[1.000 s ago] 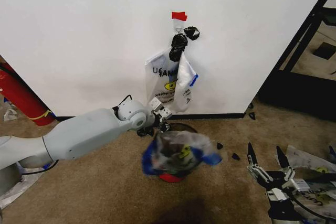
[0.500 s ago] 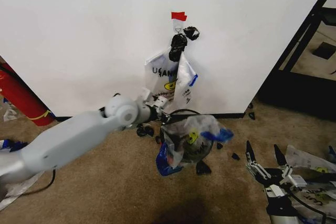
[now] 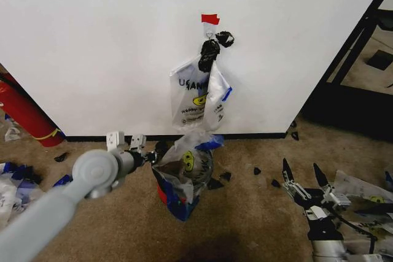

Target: Pick up the garbage bag from the wall and place it over the trash bin.

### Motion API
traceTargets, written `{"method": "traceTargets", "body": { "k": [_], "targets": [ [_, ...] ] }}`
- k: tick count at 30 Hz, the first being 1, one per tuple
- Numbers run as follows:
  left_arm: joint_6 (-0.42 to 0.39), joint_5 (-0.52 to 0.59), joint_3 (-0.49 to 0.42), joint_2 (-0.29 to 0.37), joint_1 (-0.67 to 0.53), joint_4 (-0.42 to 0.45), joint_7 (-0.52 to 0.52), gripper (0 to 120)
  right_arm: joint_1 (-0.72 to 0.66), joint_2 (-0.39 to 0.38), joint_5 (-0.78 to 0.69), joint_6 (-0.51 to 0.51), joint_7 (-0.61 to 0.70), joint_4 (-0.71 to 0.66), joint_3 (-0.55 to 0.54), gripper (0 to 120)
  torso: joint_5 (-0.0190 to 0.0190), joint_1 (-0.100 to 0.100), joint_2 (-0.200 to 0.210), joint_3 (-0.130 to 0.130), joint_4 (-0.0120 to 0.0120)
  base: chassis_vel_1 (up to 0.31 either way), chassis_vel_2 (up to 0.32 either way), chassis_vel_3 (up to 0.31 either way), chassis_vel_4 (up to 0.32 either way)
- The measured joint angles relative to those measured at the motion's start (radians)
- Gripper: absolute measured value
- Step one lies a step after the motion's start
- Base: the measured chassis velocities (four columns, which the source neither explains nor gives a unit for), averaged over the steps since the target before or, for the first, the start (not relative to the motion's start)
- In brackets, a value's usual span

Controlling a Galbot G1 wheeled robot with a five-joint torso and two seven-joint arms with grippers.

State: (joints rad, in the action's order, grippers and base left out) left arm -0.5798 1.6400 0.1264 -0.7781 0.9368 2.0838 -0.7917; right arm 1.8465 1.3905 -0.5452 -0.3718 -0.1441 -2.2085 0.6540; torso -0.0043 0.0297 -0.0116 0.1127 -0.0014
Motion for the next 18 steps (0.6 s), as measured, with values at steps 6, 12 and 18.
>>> {"method": "traceTargets", "body": {
  "k": [6,12,18],
  "targets": [
    [0.112,-0.092,0.018,-0.089,0.094,0.019,-0.005,3,0.014,-0.013,0.017,0.005,0.012,-0.010,-0.005,100,0.0006,0.000,0.000,0.000,0.0003,0.000,0.000,0.000,0.000],
    [0.155,-0.150,0.015,-0.150,0.119,-0.016,0.003,3,0.034,-0.013,0.025,0.003,0.020,-0.014,-0.005,100,0.0003,0.000,0.000,0.000,0.0002,0.000,0.000,0.000,0.000],
    [0.164,-0.183,0.020,-0.188,0.156,-0.027,0.014,3,0.037,-0.012,0.028,0.002,0.026,-0.017,-0.005,100,0.0004,0.000,0.000,0.000,0.0003,0.000,0.000,0.000,0.000]
  ]
}}
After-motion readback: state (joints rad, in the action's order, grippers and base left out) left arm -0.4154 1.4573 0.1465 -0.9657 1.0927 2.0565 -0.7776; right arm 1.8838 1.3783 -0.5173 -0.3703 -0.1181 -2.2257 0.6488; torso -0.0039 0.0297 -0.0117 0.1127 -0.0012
